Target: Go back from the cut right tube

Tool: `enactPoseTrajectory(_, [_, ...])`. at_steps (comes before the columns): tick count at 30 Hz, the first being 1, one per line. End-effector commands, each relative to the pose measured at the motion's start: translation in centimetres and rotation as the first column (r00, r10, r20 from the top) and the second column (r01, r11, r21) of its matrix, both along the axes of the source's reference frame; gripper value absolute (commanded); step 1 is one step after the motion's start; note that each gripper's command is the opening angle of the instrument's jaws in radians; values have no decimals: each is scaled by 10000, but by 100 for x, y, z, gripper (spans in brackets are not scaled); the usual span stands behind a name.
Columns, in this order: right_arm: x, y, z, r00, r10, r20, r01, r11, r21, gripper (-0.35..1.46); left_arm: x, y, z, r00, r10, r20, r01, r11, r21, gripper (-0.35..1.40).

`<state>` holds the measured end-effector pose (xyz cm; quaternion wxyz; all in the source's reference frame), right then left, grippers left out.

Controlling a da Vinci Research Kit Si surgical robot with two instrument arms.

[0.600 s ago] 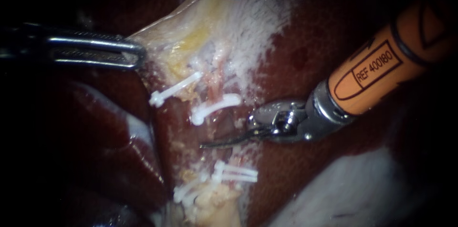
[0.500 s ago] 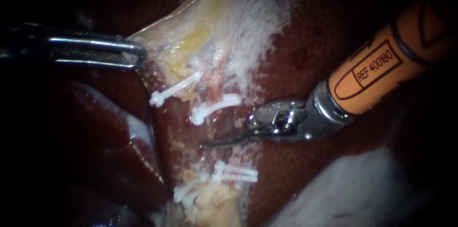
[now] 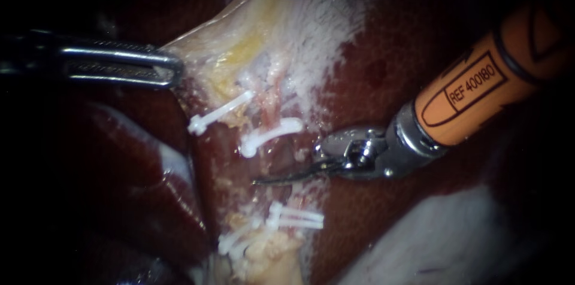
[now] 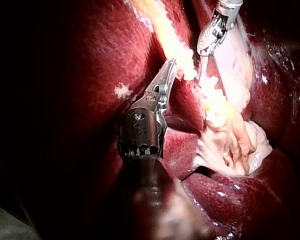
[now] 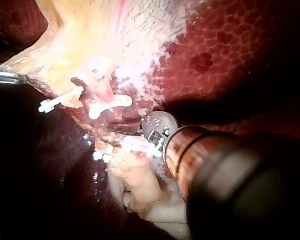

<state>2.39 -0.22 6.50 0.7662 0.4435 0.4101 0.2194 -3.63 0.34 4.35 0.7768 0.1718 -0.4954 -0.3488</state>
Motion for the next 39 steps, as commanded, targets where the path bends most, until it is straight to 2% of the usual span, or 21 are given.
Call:
enactPoseTrajectory(1, [0,0,1,10000,2,7,-2,10000,-11,-26,0,0,0,10000,2,3,-2,10000,-2,-35])
enactPoseTrajectory(2, [0,0,1,10000,6,-44,-6,9999,-121,-13,0,0,0,10000,2,3,-2,10000,-2,-35])
enactPoseTrajectory(5, [0,1,1,10000,38,-87,-40,9997,-239,4,0,0,0,10000,2,2,-2,10000,-4,-35])
enactPoseTrajectory(8, [0,1,0,9998,107,-168,-115,9988,-478,29,0,-1,0,10000,0,0,0,10000,-6,-35])
enactPoseTrajectory(10, [0,1,0,9997,77,-248,-93,9980,-626,37,0,-1,0,10000,22,18,-22,10000,2,-35])
enactPoseTrajectory(12, [1,2,0,9995,83,-294,-105,9972,-737,56,0,-1,0,10000,22,18,-22,10000,0,-35])
enactPoseTrajectory(17, [1,2,0,9995,71,-321,-96,9969,-785,63,0,-1,1,10000,22,17,-22,10000,-2,-35])
enactPoseTrajectory(19, [1,2,0,9994,56,-349,-85,9965,-835,71,0,-2,1,10000,22,17,-22,10000,-2,-35])
enactPoseTrajectory(27, [-8,3,-3,9993,27,-371,-57,9967,-814,63,1,-2,1,10000,25,17,-25,10000,-5,-35])
enactPoseTrajectory(35, [-43,14,-18,9987,218,-467,-265,9943,-1029,63,2,-2,2,10000,36,23,-36,10000,-9,-35])
enactPoseTrajectory(39, [-65,23,-26,9977,374,-566,-447,9900,-1336,69,2,-3,5,10000,39,21,-39,10000,-23,-35])
